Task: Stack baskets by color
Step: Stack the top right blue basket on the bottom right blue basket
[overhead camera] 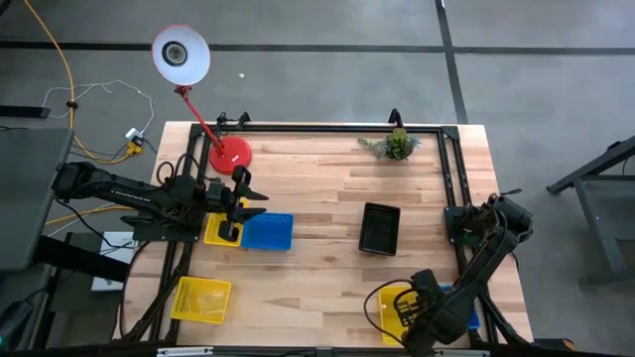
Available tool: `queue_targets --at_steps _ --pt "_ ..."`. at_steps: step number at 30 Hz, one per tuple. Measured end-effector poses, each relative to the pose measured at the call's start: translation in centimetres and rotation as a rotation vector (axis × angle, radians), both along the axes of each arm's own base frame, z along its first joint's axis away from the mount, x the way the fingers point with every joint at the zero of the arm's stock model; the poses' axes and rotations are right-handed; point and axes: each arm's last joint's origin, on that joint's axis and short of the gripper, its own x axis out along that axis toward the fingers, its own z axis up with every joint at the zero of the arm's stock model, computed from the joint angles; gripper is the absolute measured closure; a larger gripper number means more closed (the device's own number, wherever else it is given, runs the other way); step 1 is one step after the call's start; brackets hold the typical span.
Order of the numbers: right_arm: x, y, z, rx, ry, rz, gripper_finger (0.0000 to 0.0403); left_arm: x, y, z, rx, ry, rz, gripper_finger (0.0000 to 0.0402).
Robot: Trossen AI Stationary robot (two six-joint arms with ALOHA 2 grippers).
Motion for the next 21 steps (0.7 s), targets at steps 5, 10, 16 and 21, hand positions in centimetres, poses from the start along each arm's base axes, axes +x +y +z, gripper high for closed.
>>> queue_targets --at_steps 5,10,16,21 --pt "0.0 0.0 -0.5 0.006 -0.005 0.000 0.0403 0.0 0.0 0.0 0.000 0.000 0.000 0.0280" --pt "0.0 0.1 -0.5 0.008 -0.004 0.000 0.0403 0.0 0.0 0.0 0.000 0.000 0.000 0.0280" --pt "0.1 0.2 -1.5 0.032 -0.022 -0.003 0.0403 0.0 0.0 0.0 -0.002 0.000 -0.001 0.0280" --pt "0.1 0.2 -2.7 0.043 -0.029 -0.003 0.0403 0.0 0.0 0.0 -0.001 0.000 0.000 0.0280"
